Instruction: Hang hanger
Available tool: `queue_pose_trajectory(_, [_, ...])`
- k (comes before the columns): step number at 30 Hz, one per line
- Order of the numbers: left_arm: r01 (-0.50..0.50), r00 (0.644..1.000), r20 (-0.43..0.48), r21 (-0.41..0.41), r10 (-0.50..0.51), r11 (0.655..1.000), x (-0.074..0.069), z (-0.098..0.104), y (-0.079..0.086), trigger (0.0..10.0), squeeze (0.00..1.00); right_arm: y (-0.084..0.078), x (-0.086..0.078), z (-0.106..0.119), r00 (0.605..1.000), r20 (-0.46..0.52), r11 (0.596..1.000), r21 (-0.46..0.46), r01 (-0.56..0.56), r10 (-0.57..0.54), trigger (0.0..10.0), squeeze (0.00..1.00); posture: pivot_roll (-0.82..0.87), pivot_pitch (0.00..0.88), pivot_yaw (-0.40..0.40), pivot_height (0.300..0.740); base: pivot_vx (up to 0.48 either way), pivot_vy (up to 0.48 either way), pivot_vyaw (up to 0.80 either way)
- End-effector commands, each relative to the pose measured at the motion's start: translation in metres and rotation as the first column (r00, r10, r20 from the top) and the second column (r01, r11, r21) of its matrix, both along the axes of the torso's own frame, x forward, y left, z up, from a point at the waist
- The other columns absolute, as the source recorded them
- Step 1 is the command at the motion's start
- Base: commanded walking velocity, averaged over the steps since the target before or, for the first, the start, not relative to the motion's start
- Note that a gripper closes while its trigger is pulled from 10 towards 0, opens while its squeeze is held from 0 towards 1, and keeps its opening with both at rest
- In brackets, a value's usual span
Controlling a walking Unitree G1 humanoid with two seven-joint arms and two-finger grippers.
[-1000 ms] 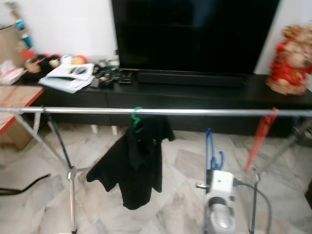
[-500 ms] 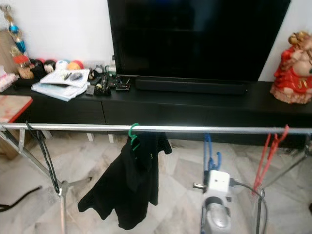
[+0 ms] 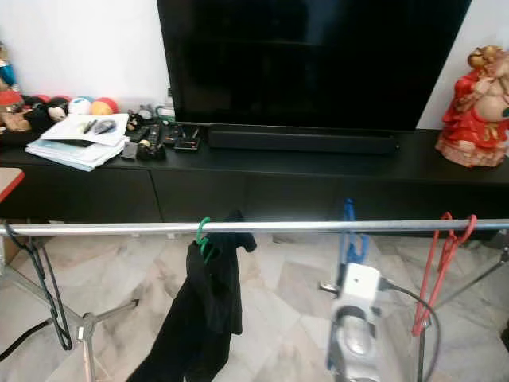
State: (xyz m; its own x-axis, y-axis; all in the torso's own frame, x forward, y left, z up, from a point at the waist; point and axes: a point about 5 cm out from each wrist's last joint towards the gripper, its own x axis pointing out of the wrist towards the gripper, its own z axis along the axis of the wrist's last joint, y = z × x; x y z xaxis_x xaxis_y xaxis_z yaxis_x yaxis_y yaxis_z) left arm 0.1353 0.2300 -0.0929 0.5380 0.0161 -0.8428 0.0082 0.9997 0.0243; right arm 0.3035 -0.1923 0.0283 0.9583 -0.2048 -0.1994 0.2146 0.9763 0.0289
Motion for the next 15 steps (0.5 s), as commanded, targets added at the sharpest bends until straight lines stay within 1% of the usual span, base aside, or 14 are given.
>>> queue_pose_trajectory(1, [0.014, 0.999, -0.035, 0.012, -0.013, 1.0, -0.007, -0.002, 0.002, 10.0, 0.0, -0.006, 0.004, 0.007, 0.999, 0.032, 1.0, -0.004, 0.023, -0.023, 10.0, 0.0, 0.08, 0.0, 0.014, 0.74, 0.0, 0.0, 0.0])
queue_pose_trajectory(10, [0.016, 0.999, -0.048, 0.014, -0.015, 1.0, -0.008, -0.003, 0.004, 10.0, 0.0, 0.002, 0.016, 0.011, 0.999, -0.033, 0.999, -0.023, -0.029, 0.028, 10.0, 0.0, 0.08, 0.0, 0.017, 0.74, 0.0, 0.0, 0.0])
queue_pose_trajectory(13, [0.016, 0.998, -0.055, 0.015, -0.015, 1.0, -0.01, -0.003, 0.004, 10.0, 0.0, 0.004, 0.021, 0.013, 0.997, -0.059, 0.999, -0.013, -0.044, 0.044, 10.0, 0.0, 0.08, 0.0, 0.017, 0.74, 0.0, 0.0, 0.0])
queue_pose_trajectory(15, [0.016, 0.998, -0.058, 0.015, -0.015, 1.0, -0.011, -0.003, 0.004, 10.0, 0.0, 0.005, 0.024, 0.014, 0.996, -0.079, 0.998, -0.027, -0.052, 0.049, 10.0, 0.0, 0.09, 0.0, 0.019, 0.74, 0.0, 0.0, 0.0])
